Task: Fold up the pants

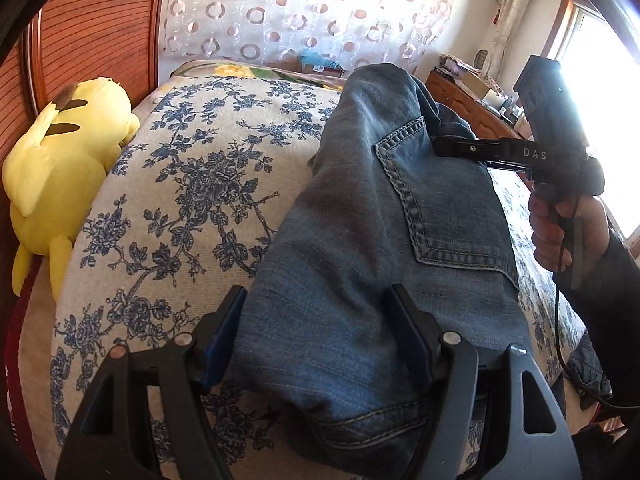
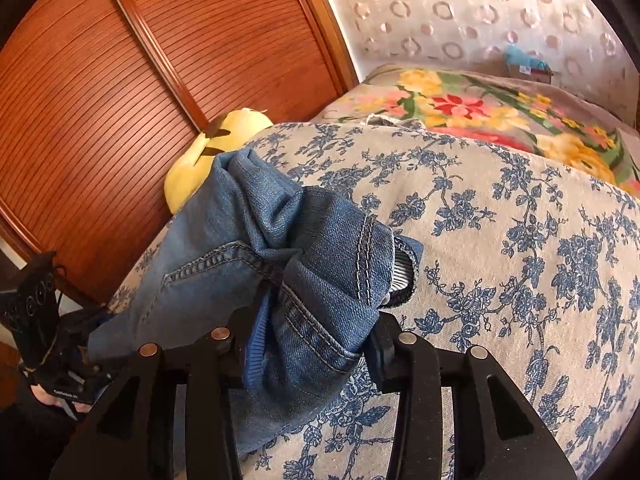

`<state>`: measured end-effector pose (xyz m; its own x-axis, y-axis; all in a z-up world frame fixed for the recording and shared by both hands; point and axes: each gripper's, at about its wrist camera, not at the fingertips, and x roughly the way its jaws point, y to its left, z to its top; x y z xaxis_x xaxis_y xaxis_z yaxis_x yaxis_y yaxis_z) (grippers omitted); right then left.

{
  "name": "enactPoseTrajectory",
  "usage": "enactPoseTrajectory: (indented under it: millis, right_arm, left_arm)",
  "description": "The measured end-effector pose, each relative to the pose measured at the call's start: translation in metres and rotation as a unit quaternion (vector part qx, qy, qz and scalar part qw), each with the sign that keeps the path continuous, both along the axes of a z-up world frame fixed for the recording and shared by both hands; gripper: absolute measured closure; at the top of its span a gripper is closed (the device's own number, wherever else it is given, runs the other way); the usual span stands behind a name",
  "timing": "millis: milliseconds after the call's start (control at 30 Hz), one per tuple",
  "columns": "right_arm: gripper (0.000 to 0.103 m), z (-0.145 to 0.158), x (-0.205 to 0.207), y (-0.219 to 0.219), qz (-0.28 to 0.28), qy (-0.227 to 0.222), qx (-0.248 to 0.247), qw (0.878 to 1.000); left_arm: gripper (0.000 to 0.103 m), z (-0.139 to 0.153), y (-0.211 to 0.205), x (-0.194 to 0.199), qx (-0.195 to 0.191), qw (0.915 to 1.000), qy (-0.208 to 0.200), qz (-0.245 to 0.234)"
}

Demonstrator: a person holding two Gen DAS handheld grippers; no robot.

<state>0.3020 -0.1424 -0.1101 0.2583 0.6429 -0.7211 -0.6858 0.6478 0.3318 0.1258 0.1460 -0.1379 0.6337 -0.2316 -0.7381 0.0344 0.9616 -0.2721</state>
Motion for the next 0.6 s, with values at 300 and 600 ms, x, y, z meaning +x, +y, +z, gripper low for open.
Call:
enactPoseTrajectory:
  millis: [300, 600]
  right_arm:
    - [0.057, -0.0034, 0.0011, -0.0029, -0.004, 0.003, 0.009, 1.000]
    - [0.050, -0.0097, 0.0032, -0.0019, -0.018, 0.013, 0.014, 1.000]
  left_arm:
    - [0.032, 0.0023, -0.0023, 0.0000, 0.003, 1.0000, 0.000, -0.001]
    - [0.037, 0.0021, -0.0101, 0.0042, -0.004, 0.9999, -0.005, -0.014]
